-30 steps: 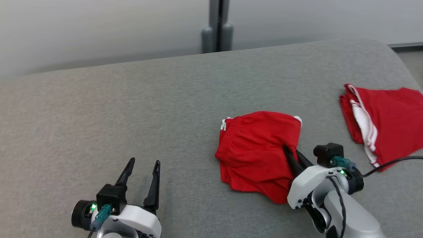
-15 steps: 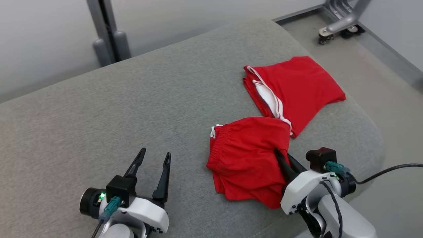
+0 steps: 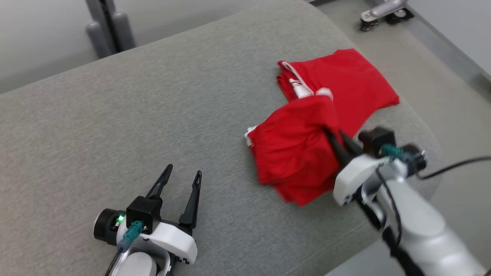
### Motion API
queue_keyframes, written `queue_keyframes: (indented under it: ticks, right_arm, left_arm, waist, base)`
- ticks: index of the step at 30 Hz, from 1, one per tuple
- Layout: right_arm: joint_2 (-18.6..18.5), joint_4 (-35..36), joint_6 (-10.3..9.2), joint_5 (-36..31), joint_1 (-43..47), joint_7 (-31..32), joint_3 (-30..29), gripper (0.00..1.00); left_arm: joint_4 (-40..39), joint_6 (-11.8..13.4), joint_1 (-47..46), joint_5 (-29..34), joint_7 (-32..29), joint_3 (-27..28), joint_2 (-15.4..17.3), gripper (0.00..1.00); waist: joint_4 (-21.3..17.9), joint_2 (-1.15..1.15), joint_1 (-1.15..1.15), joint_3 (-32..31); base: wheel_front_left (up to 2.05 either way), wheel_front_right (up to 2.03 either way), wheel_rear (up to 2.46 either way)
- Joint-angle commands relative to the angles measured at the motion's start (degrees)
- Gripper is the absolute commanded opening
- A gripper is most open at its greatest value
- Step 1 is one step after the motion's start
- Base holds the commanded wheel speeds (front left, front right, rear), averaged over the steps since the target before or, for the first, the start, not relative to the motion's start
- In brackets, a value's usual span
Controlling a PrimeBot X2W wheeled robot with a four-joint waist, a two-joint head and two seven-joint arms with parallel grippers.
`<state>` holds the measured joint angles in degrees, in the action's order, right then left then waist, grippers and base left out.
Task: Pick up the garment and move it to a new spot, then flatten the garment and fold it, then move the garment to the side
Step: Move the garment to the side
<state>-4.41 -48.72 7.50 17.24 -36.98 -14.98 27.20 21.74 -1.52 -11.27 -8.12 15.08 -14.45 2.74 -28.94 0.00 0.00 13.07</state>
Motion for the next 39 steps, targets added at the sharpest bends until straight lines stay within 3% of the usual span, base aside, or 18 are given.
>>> queue_keyframes:
  ticks: [1, 7, 13, 14, 15, 16, 17, 20, 25, 31, 35, 39]
  right_arm:
    - [-1.3, -0.8, -0.02, -1.3, -3.1, -0.3, 0.1, 0.00]
    - [-7.1, -9.2, -0.02, -4.8, -12.6, -0.2, -3.0, 0.00]
    - [-14.8, -20.0, -0.02, -9.2, -19.0, -0.2, -10.2, 0.00]
    - [-16.1, -21.1, -0.02, -10.4, -19.5, -0.2, -11.3, 0.30]
    - [-16.1, -21.1, -0.02, -10.4, -19.5, -0.2, -11.3, 0.30]
    - [-17.0, -22.0, -0.02, -11.5, -19.9, -0.2, -12.3, 0.49]
    - [-18.2, -22.7, -0.03, -12.3, -20.4, -0.2, -14.2, 1.00]
    - [-21.4, -23.8, -0.02, -16.0, -21.0, -0.2, -20.0, 1.00]
    - [-21.6, -19.4, -0.02, -22.4, -19.5, -0.3, -31.5, 1.00]
    - [-11.7, -5.2, -0.02, -27.4, -13.6, -0.2, -40.3, 1.00]
    - [-5.6, 2.3, -0.02, -26.5, -8.9, -0.1, -39.6, 1.00]
    - [-2.2, 6.8, -0.02, -24.2, -3.7, -0.1, -36.3, 1.00]
  left_arm:
    - [-0.1, -0.3, -1.4, 0.8, 0.1, 0.3, 0.4, 1.00]
    - [0.3, -0.8, -2.8, 1.8, 0.1, 0.2, 0.3, 1.00]
    - [0.1, -1.2, -4.2, 2.7, 0.1, 0.1, 0.3, 1.00]
    - [0.2, -1.3, -4.5, 2.8, 0.1, 0.3, 0.3, 1.00]
    - [0.2, -1.3, -4.5, 2.8, 0.1, 0.3, 0.3, 1.00]
    - [0.2, -1.3, -4.7, 2.9, 0.1, 0.5, 0.3, 1.00]
    - [0.1, -1.3, -4.9, 3.0, 0.1, 0.7, 0.3, 1.00]
    - [0.0, -1.4, -4.9, 3.5, 0.1, 1.5, 0.3, 1.00]
    - [-0.3, -1.0, -4.5, 3.5, 0.1, 2.9, 0.3, 1.00]
    - [-1.2, 0.0, -3.6, 2.7, 0.1, 5.2, 0.3, 1.00]
    - [-1.6, 0.6, -3.1, 2.6, 0.1, 7.3, 0.3, 1.00]
    - [-1.8, 1.0, -1.8, 2.0, 0.1, 8.9, 0.3, 1.00]
  waist:
    - [2.1, 0.00, 0.00, 1.1]
    - [8.2, 0.00, 0.00, 3.8]
    - [14.7, 0.00, 0.00, 6.3]
    - [15.6, 0.00, 0.00, 6.7]
    - [15.6, 0.00, 0.00, 6.7]
    - [16.4, 0.00, 0.00, 7.0]
    - [17.1, 0.00, 0.00, 7.4]
    - [18.5, 0.00, 0.00, 8.3]
    - [19.5, 0.00, 0.00, 8.6]
    - [20.0, 0.00, 0.00, 6.9]
    - [20.7, 0.00, 0.00, 5.3]
    - [21.8, 0.00, 0.00, 3.3]
  base:
    - [0.00, 0.00, 0.00]
    - [0.00, 0.00, 0.00]
    - [0.00, 0.00, 0.00]
    - [0.00, 0.00, 0.00]
    - [0.00, 0.00, 0.00]
    - [0.00, 0.00, 0.00]
    - [0.00, 0.00, 0.00]
    - [0.00, 0.00, 0.00]
    - [0.00, 0.00, 0.00]
    - [0.00, 0.00, 0.00]
    - [0.00, 0.00, 0.00]
    - [0.00, 0.00, 0.00]
